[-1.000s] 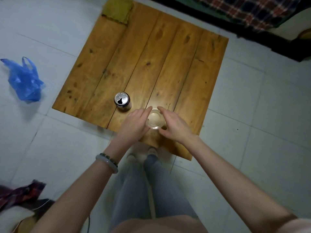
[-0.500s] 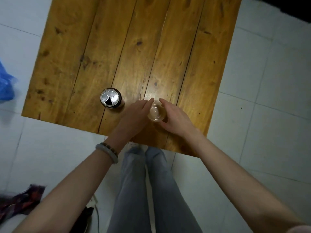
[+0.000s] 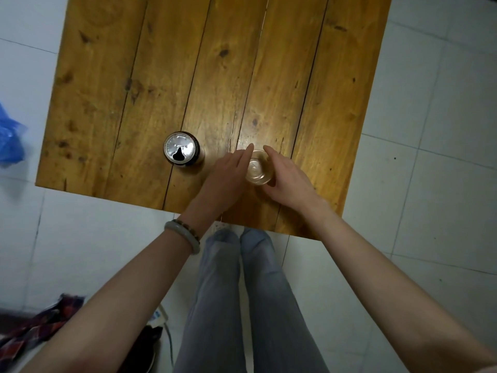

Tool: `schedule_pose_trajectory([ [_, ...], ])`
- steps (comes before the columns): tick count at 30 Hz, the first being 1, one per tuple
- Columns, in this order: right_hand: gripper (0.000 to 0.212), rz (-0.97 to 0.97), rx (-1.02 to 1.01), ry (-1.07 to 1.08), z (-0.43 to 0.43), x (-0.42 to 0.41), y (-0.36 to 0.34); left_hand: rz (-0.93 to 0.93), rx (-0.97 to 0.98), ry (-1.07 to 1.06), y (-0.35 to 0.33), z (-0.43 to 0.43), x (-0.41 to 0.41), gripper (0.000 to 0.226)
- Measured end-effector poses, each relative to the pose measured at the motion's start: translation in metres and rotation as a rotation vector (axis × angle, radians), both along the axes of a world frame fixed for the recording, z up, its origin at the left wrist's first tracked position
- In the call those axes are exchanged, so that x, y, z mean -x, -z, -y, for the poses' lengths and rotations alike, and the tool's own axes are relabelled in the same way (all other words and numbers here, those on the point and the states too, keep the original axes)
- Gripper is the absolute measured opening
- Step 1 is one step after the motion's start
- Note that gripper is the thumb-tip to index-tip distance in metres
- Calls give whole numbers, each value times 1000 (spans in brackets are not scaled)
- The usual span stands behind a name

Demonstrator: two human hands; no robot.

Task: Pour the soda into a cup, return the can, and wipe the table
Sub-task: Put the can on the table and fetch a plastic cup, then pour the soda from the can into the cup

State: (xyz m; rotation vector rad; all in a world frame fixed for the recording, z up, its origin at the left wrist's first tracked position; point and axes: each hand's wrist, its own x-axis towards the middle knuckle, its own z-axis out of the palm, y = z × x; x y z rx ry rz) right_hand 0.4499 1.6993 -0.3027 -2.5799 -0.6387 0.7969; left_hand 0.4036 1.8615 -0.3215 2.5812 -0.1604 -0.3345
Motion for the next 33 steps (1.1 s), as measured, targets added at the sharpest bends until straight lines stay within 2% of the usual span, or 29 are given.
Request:
schedule_pose_trajectory([
  [7,94,-19,18,96,15,4,-11,35,24,-105,-16,-6,22,64],
  [13,92,38,-26,119,14,8,-42,227,-46,-224,-47,-40,54,60],
  [16,90,59,-51,118,6,10,-54,164,-52,-369,-53,-67,57,57],
  [19,88,75,-67,111,1,13,-55,51,5,-497,-54,-90,50,68],
  [22,88,92,-60,114,0,15,-51,-52,82,-494,-50,-105,35,85],
  [24,87,96,-54,122,2,17,-49,-95,114,-434,-45,-110,26,88],
  [29,85,49,-50,146,7,25,-41,-78,136,-339,-35,-115,17,79],
  [33,84,15,-52,196,7,31,-33,-27,204,-458,-32,-107,21,74],
])
